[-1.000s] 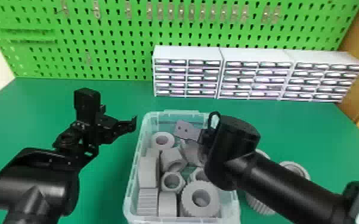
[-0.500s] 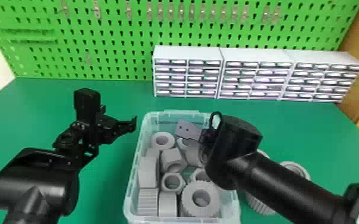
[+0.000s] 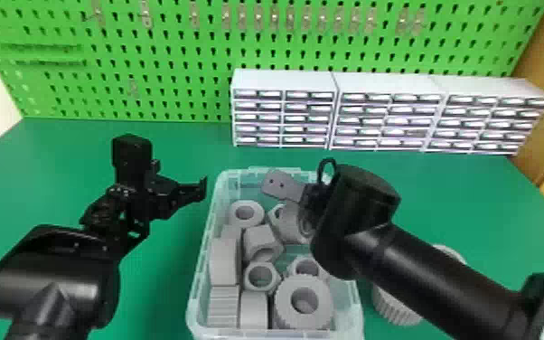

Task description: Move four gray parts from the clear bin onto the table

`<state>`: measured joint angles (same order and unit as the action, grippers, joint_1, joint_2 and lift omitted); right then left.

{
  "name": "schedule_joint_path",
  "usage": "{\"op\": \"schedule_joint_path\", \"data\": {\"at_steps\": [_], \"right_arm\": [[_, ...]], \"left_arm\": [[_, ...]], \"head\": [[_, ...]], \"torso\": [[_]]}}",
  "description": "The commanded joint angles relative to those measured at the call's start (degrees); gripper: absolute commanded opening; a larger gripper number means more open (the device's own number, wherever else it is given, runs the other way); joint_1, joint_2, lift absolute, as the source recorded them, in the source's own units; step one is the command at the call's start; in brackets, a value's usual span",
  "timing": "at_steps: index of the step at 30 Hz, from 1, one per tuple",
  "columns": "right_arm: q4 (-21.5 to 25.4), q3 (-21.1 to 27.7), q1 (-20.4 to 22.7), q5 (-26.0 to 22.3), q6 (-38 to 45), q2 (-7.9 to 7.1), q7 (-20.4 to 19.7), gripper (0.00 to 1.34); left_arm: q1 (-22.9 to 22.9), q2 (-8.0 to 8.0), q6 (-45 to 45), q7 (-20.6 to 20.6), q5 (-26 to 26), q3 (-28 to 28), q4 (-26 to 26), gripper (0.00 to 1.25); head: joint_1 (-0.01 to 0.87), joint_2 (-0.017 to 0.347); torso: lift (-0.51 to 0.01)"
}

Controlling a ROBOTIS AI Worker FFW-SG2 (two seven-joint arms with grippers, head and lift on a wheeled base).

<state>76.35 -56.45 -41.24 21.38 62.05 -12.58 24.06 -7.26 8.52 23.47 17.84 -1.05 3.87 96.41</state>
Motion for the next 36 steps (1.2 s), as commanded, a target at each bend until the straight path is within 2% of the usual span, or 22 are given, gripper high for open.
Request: {"op": "schedule_joint_path", "data": {"at_steps": [1,8,18,28,36], "right_arm": [[2.93,1.52,0.02,0.95,0.27,-0.08,0.02,0.33],[8.73,3.54,0.20,4.55,1.58,-0.17,0.02,0.33],[14.44,10.66,1.43,9.03,2.81,-0.60,0.02,0.33],[16.20,16.90,2.75,11.50,4.05,-1.66,0.02,0.33],[16.37,22.61,5.47,13.17,5.63,-2.63,0.02,0.33]], "left_arm": [[0.14,0.00,0.00,0.00,0.00,0.09,0.00,1.12],[0.32,0.00,0.00,0.18,-0.09,-0.35,0.00,1.12],[0.49,0.00,0.00,0.35,0.00,-0.71,0.09,1.12],[0.49,0.00,0.00,0.79,0.09,-1.06,0.09,1.12],[0.49,0.00,0.00,0.88,0.09,-1.23,0.09,1.12]], "head": [[0.686,0.026],[0.686,0.026],[0.686,0.026],[0.686,0.026],[0.686,0.026]], "torso": [[-0.050],[-0.050],[-0.050],[-0.050],[-0.050]]}}
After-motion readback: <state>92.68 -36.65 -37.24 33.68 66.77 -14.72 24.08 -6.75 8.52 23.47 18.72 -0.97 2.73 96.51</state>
